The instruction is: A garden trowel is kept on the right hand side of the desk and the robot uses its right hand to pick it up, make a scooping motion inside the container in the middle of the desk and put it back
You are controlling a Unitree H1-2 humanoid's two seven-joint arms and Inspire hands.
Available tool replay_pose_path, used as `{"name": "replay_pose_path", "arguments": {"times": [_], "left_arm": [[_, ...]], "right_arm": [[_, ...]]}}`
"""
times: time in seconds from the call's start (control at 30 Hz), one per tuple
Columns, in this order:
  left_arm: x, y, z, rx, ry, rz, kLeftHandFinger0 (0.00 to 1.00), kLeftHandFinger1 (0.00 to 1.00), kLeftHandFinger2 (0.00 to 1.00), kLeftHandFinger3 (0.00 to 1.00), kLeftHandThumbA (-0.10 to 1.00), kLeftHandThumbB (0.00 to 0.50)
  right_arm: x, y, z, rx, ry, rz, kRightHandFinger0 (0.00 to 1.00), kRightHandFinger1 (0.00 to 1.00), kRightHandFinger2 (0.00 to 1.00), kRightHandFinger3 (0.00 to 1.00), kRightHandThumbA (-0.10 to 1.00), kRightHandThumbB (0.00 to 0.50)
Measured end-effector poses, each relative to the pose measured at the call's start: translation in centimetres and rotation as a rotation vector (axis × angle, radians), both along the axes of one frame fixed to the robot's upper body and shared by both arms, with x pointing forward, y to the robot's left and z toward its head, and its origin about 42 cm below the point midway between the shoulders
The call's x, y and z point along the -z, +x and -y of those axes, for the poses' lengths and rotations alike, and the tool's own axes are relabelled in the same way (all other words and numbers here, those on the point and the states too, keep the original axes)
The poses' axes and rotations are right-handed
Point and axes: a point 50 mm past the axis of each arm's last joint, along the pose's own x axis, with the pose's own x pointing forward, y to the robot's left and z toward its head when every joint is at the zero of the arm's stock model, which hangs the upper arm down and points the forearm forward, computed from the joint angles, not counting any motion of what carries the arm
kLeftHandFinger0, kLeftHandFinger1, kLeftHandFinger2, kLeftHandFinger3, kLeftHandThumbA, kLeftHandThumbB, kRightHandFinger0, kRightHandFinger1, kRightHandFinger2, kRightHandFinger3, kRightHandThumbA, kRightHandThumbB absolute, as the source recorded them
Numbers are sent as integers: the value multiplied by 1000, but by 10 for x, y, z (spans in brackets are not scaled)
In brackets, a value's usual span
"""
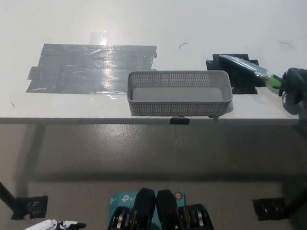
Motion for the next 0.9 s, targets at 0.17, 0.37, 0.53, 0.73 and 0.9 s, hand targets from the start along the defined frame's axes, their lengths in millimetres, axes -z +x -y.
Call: {"name": "replay_pose_path", "arguments": {"times": [0.17, 0.37, 0.53, 0.73, 0.9], "left_arm": [[0, 0, -1, -6, 0, 1, 1000, 1000, 1000, 1000, 1000, 375], [-1, 0, -3, -10, 1, 6, 1000, 1000, 1000, 1000, 1000, 386], [-1, -1, -4, -14, 3, 4, 1000, 1000, 1000, 1000, 1000, 371], [-1, -1, -6, -23, 2, 5, 1000, 1000, 1000, 1000, 1000, 318], [-2, -1, -8, -30, 2, 8, 1000, 1000, 1000, 1000, 1000, 321]], "right_arm": [[-2, 2, -12, 1, -35, -12, 1000, 1000, 1000, 1000, 408, 305], [-15, 1, -31, -25, -40, -33, 1000, 1000, 1000, 1000, 596, 433], [-23, 0, -42, -50, -36, -52, 1000, 1000, 1000, 1000, 640, 489], [-27, -2, -36, -42, -46, -133, 1000, 1000, 1000, 1000, 688, 500], [-50, 1, -16, -22, -70, -191, 1000, 1000, 1000, 1000, 868, 500]]}}
